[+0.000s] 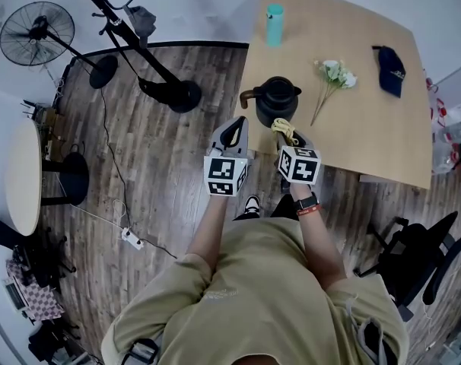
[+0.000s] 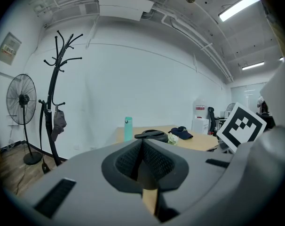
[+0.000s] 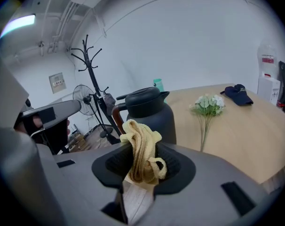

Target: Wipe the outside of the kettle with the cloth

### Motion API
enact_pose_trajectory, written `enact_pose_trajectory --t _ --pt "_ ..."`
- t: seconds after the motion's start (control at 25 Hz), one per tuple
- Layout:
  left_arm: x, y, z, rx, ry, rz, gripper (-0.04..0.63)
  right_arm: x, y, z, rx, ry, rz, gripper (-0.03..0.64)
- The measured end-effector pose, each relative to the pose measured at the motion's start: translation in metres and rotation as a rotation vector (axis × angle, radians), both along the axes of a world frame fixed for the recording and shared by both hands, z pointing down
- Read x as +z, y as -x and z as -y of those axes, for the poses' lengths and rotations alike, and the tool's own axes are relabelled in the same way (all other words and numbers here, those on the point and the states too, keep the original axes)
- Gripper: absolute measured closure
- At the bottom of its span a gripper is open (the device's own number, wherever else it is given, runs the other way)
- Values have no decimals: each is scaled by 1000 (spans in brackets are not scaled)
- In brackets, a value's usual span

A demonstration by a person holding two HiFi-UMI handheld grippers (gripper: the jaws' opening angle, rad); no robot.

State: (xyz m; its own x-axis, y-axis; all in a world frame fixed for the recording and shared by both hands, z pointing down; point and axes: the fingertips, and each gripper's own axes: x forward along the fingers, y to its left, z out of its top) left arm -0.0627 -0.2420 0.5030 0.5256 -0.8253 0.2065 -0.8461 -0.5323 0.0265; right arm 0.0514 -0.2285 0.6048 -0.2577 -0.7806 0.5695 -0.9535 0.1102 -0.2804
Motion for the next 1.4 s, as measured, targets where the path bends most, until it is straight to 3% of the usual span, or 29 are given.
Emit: enact_pose_trajectory --t 0.56,0.88,1.4 --pt "-3 45 6 -40 -6 -4 574 13 80 38 27 13 10 472" --pt "-2 55 13 -46 -7 -11 574 14 95 66 113 -11 7 472" --pt "0 64 13 -61 0 -6 574 32 92 74 202 71 44 472"
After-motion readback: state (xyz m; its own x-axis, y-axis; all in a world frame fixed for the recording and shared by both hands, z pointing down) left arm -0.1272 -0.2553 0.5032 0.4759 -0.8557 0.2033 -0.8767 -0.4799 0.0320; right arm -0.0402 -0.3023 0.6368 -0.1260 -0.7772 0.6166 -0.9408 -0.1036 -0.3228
